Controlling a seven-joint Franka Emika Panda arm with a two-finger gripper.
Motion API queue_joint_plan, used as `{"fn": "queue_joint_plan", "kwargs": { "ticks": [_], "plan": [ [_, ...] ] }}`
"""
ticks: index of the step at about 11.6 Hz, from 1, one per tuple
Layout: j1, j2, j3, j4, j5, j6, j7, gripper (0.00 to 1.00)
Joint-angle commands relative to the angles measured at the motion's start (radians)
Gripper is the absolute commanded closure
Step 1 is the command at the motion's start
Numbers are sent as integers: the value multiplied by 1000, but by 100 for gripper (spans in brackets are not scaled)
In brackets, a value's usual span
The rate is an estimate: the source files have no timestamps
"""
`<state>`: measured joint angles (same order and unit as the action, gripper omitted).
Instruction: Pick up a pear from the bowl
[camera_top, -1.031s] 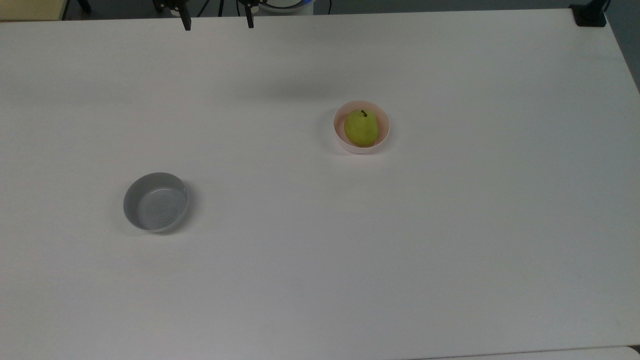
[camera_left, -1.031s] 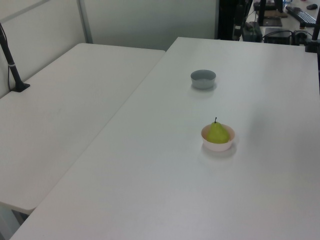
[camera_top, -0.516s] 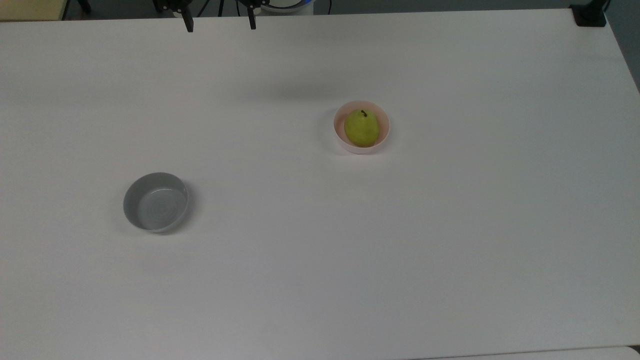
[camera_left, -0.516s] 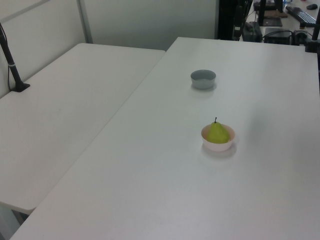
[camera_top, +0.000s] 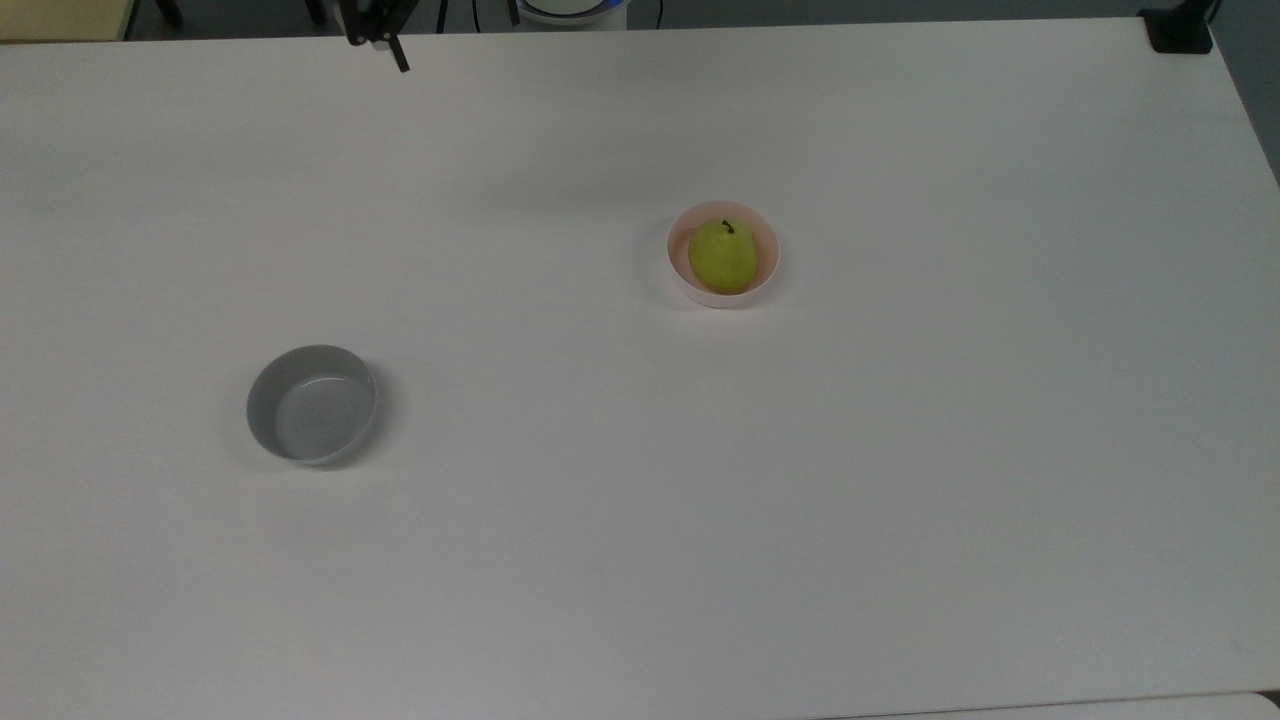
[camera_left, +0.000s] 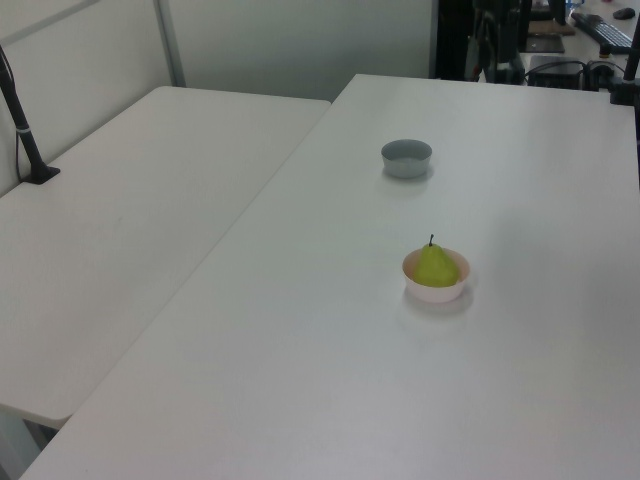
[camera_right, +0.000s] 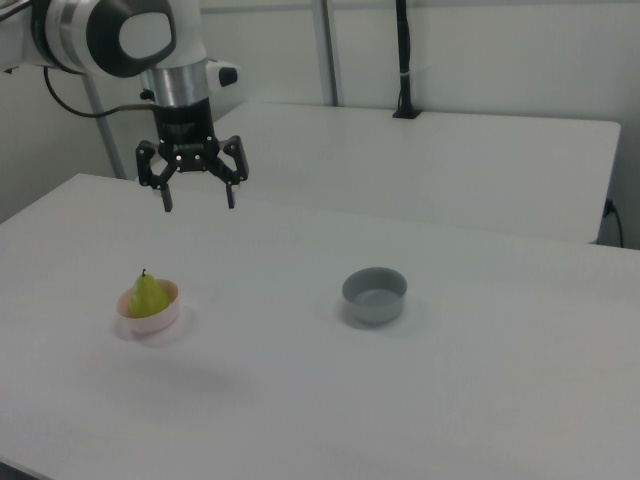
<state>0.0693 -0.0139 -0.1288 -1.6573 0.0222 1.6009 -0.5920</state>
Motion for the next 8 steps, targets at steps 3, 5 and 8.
{"fn": "queue_joint_plan", "kwargs": {
  "ticks": [3, 5, 8],
  "plan": [
    [138, -12, 23, -130, 11, 74, 206, 0],
    [162, 0, 70, -200, 35, 192, 396, 0],
    [162, 40, 147, -309, 35, 393, 481, 0]
  ]
}}
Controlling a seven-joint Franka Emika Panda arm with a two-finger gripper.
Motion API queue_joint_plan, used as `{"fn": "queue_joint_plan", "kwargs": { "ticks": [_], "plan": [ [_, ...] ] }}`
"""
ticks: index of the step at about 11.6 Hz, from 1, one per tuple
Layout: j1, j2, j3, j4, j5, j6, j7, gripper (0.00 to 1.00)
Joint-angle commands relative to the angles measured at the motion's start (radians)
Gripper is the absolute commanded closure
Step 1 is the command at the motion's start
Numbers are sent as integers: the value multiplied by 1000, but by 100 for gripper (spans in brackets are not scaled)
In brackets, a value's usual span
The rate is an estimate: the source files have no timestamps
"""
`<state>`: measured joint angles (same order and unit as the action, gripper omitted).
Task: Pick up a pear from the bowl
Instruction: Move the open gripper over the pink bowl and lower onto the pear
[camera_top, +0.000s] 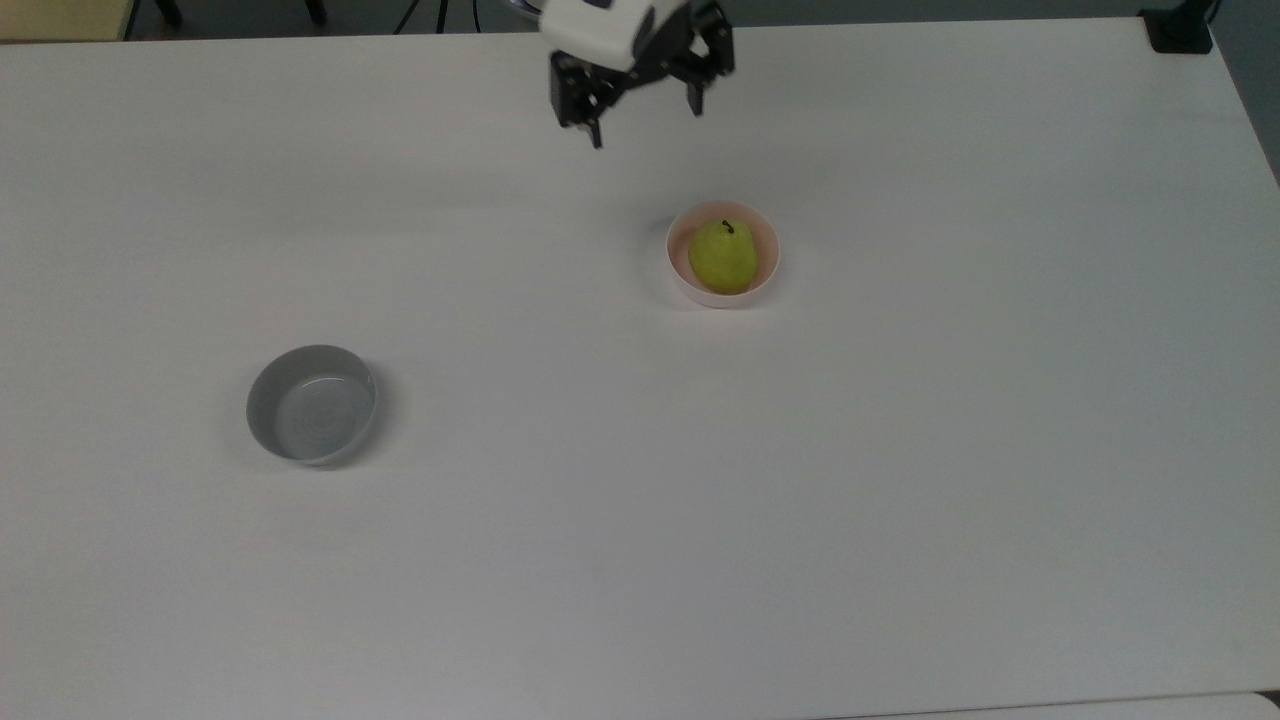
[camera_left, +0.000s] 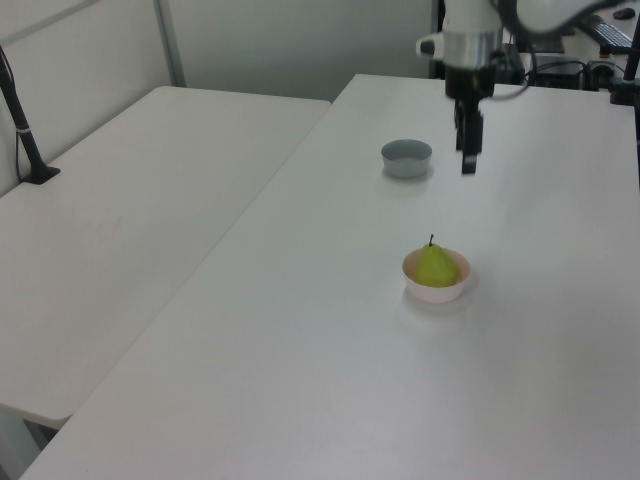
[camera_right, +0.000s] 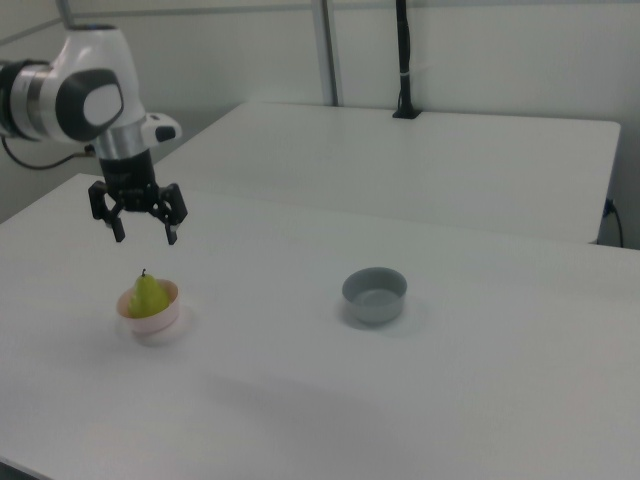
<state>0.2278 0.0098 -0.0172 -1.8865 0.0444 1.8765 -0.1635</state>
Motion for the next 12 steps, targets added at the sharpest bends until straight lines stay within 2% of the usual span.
{"fn": "queue_joint_plan", "kwargs": {
  "ticks": [1, 5, 8, 9, 12],
  "plan": [
    [4, 42, 57, -80, 14, 134, 55, 0],
    [5, 128, 98, -82, 12, 228, 108, 0],
    [25, 176, 100, -92, 11, 295, 133, 0],
    [27, 186, 100, -92, 5, 309, 133, 3],
    [27, 199, 100, -112, -9, 312, 131, 27]
  ]
}}
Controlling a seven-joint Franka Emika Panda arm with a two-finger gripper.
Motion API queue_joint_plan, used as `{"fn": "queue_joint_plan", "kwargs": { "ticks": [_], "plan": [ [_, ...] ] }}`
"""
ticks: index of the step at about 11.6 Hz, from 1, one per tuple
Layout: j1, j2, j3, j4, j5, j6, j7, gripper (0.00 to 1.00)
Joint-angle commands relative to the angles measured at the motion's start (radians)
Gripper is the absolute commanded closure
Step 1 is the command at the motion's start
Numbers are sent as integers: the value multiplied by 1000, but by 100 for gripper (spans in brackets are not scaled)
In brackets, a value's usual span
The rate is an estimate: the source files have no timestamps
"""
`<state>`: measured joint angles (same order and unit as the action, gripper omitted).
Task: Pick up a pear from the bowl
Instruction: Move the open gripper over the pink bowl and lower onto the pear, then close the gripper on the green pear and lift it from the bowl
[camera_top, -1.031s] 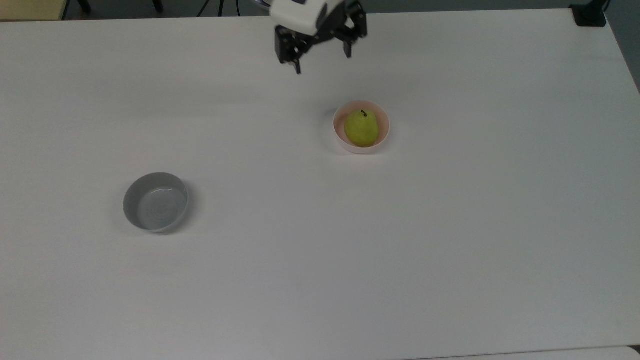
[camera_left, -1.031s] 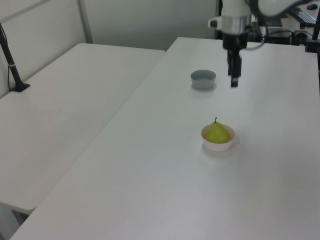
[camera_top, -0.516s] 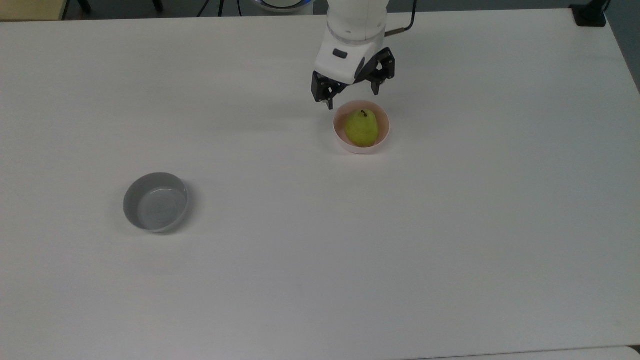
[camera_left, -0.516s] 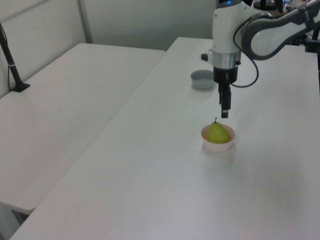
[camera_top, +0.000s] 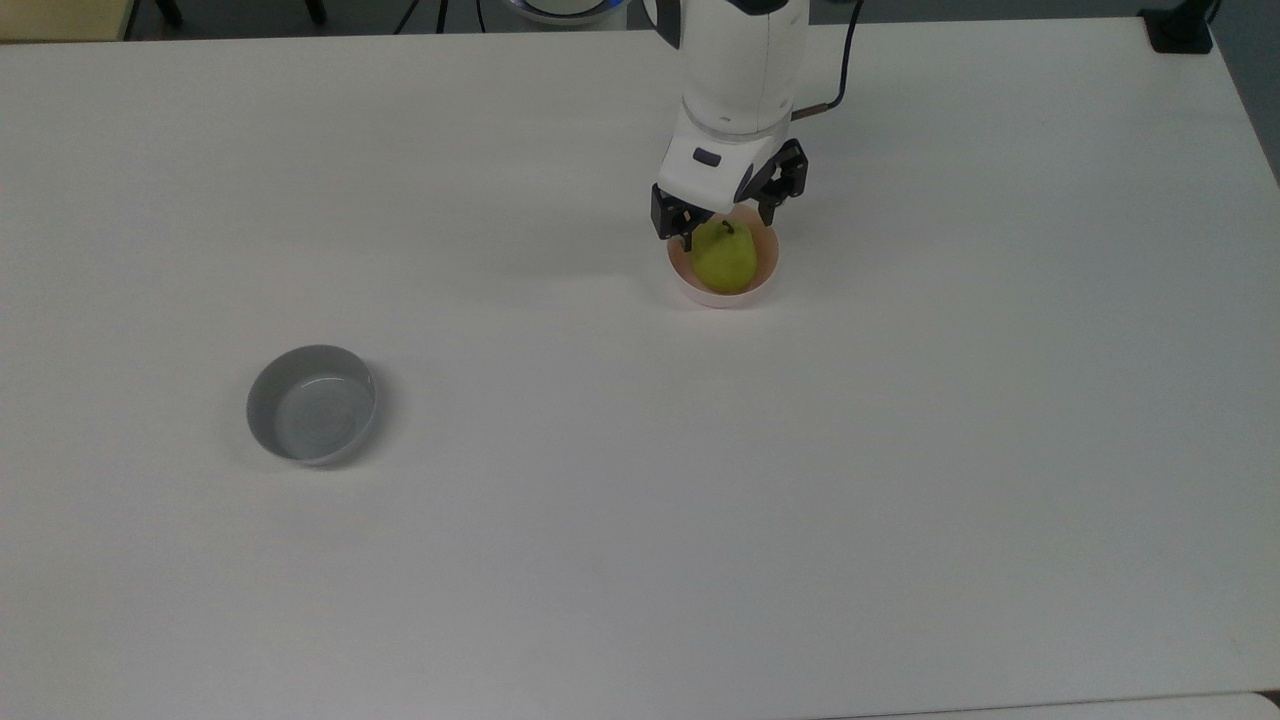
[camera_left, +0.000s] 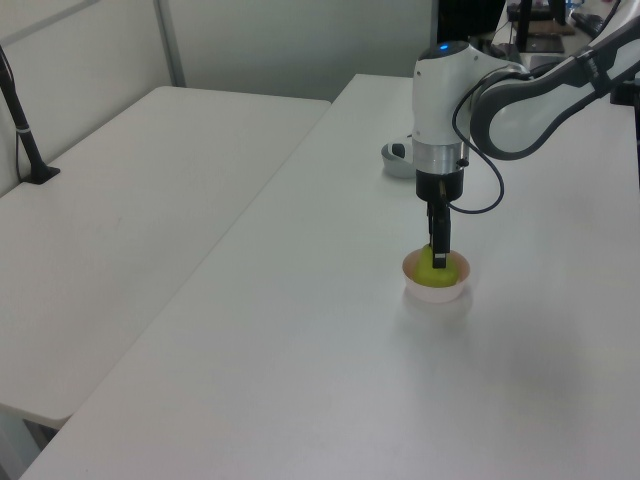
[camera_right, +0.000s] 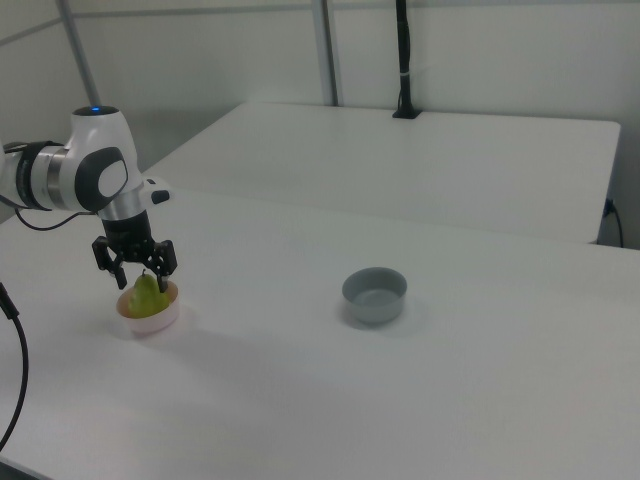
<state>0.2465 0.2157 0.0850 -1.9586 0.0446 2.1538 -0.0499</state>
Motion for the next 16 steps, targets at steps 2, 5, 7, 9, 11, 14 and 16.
{"fn": "queue_joint_plan", "kwargs": {
  "ticks": [2, 5, 7, 9, 11, 14, 16],
  "plan": [
    [8, -4, -2, -42, -15, 35, 18, 75],
    [8, -7, -2, -40, -15, 35, 18, 100],
    [5, -19, -2, -39, -15, 25, 19, 100],
    [-3, -54, -1, -36, -15, 9, 19, 100],
    [-9, -100, -2, -30, -15, -40, 21, 100],
    [-30, -166, -2, -2, -14, -112, 21, 100],
    [-68, -206, -2, 50, -14, -193, 19, 100]
  ]
}}
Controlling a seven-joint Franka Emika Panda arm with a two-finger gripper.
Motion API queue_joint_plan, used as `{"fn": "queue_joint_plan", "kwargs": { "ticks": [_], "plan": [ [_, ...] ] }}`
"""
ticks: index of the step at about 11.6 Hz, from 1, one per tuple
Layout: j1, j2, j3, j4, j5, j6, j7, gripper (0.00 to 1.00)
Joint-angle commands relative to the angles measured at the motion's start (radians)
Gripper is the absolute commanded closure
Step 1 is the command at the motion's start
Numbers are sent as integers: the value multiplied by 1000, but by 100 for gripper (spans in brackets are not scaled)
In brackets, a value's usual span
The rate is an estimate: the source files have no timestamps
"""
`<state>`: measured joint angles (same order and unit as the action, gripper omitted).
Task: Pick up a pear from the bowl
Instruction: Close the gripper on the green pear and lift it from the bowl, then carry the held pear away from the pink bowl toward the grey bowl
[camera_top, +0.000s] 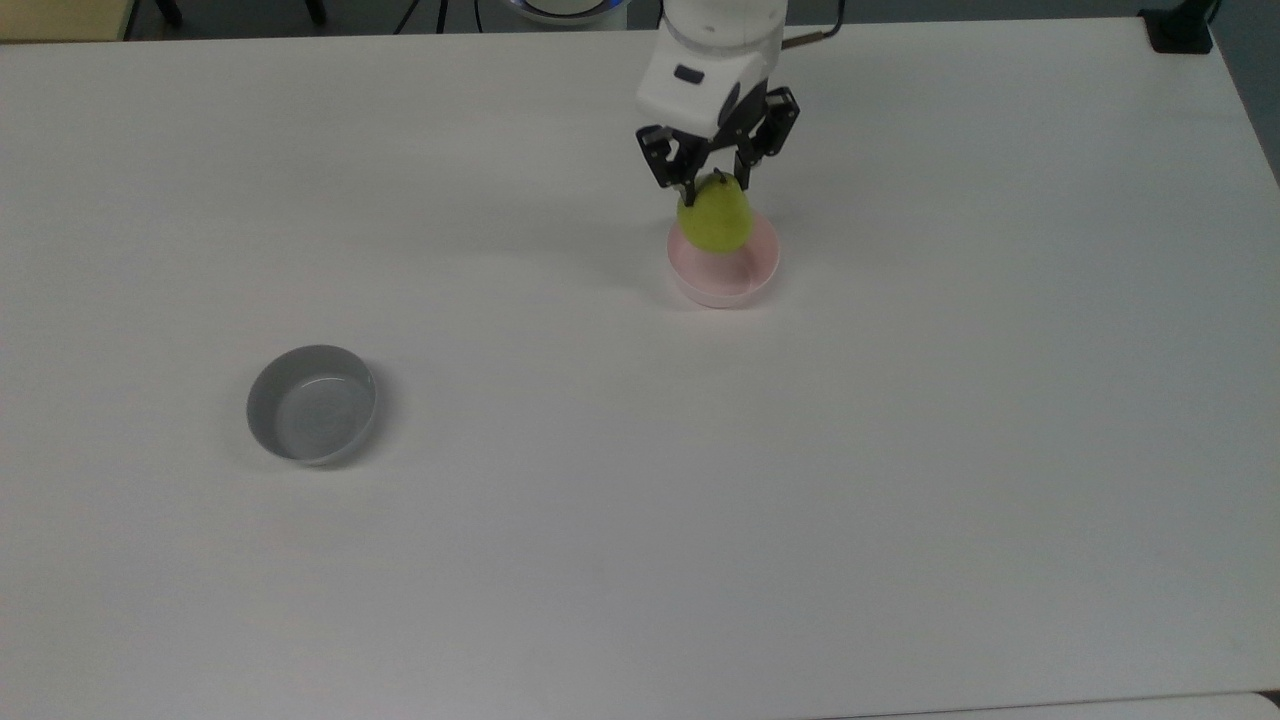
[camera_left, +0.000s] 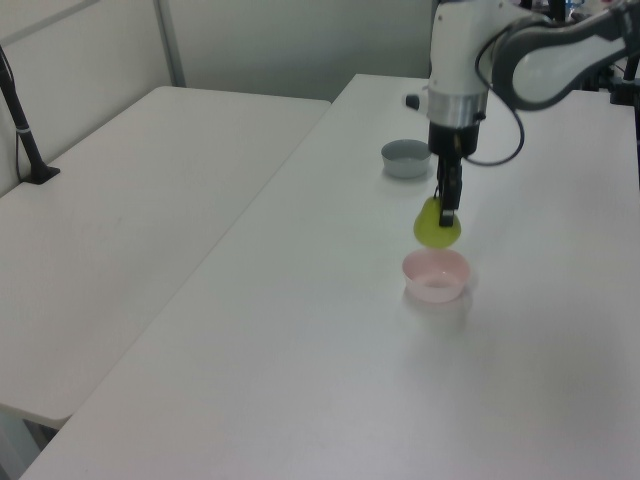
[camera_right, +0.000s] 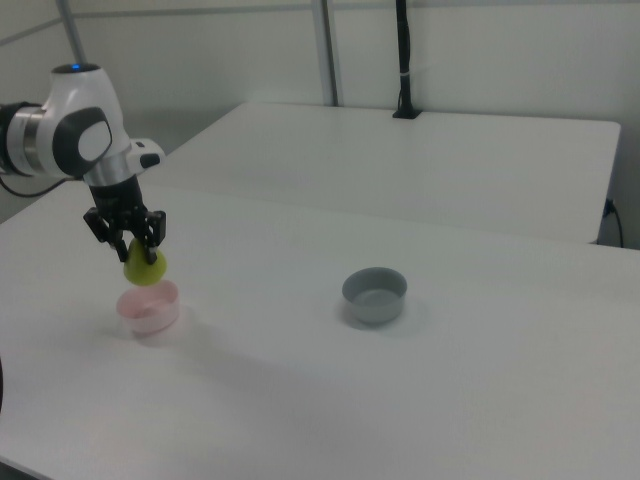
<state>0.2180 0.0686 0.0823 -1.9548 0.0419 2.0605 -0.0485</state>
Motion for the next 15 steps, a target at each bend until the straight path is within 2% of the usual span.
{"fn": "queue_joint_plan", "kwargs": {
  "ticks": [1, 3, 5, 8, 13, 15],
  "plan": [
    [-60, -73, -6, 80, -11, -147, 16, 100],
    [-81, -92, -50, 144, -14, -226, -7, 100],
    [-83, -86, -128, 224, -14, -342, -190, 100],
    [-95, -82, -205, 255, -13, -356, -352, 100],
    [-100, -75, -315, 223, -2, -226, -404, 100],
    [-126, -76, -323, 154, -4, -157, -404, 100]
  ]
}}
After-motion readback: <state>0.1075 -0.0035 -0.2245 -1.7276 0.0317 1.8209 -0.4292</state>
